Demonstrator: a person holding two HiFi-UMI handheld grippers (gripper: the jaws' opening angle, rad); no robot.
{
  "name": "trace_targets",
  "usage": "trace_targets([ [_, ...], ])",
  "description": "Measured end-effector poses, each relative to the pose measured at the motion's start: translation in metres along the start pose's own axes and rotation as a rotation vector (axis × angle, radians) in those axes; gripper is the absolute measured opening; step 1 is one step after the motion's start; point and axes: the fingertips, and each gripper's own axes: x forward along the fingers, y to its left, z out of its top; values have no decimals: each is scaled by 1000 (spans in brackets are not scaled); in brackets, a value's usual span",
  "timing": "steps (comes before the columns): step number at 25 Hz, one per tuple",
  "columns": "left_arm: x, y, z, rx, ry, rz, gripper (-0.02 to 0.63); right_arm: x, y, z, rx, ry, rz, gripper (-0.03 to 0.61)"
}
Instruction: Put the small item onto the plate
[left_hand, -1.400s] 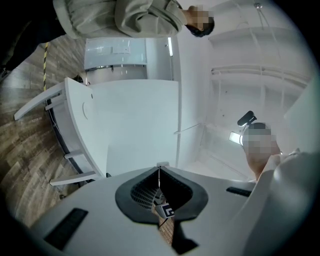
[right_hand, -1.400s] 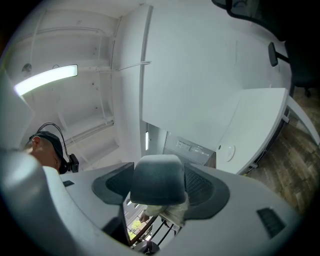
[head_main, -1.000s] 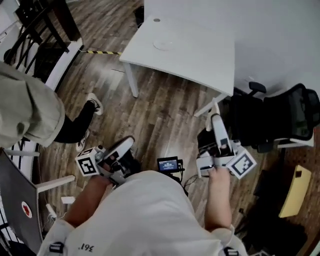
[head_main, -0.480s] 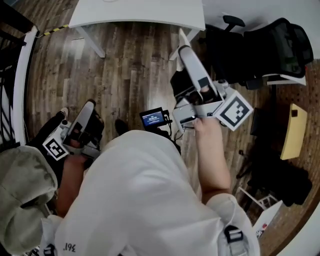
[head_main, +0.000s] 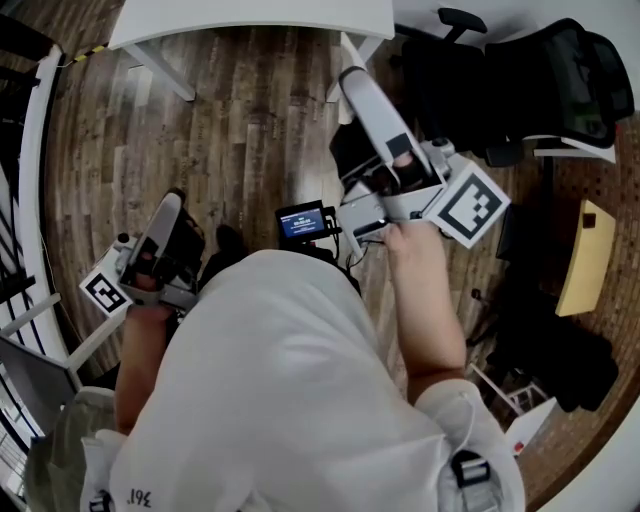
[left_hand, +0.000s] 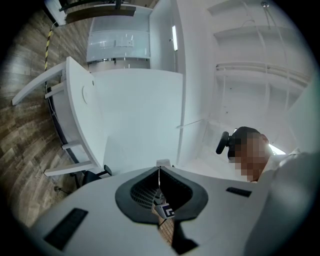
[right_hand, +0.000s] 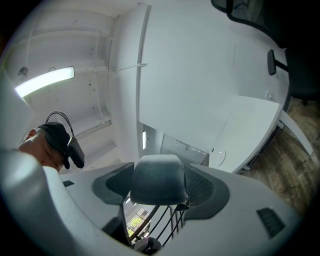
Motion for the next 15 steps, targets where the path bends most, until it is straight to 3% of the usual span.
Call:
trace_targets([
  [8,7,16,16,6,-60,35,6,28,-31,3,21,60,-6,316],
  [15,1,50,100,3,-54,29,6,111,-58,-18,8,68,-25,316],
])
